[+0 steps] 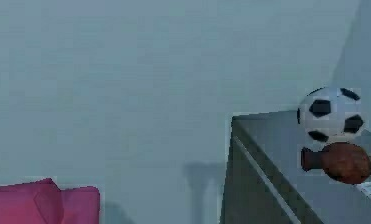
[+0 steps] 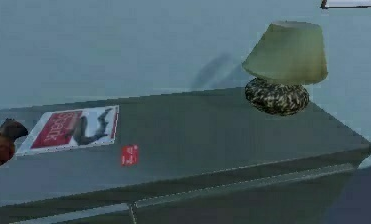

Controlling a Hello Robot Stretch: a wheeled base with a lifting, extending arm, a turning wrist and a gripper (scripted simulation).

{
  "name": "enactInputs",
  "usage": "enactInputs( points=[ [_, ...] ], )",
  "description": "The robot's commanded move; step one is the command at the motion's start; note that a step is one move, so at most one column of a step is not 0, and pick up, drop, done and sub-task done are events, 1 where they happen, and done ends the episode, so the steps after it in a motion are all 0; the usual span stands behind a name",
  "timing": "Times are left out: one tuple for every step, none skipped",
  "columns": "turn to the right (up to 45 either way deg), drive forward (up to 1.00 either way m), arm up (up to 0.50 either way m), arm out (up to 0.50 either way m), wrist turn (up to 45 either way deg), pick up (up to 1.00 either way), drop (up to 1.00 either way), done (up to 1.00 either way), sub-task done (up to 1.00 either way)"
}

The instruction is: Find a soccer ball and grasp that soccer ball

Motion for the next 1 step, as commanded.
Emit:
enactInputs(
  points=[
    [-45.0, 0.0, 0.0, 0.0, 0.0, 0.0, 0.0, 0.0, 0.0]
  ],
)
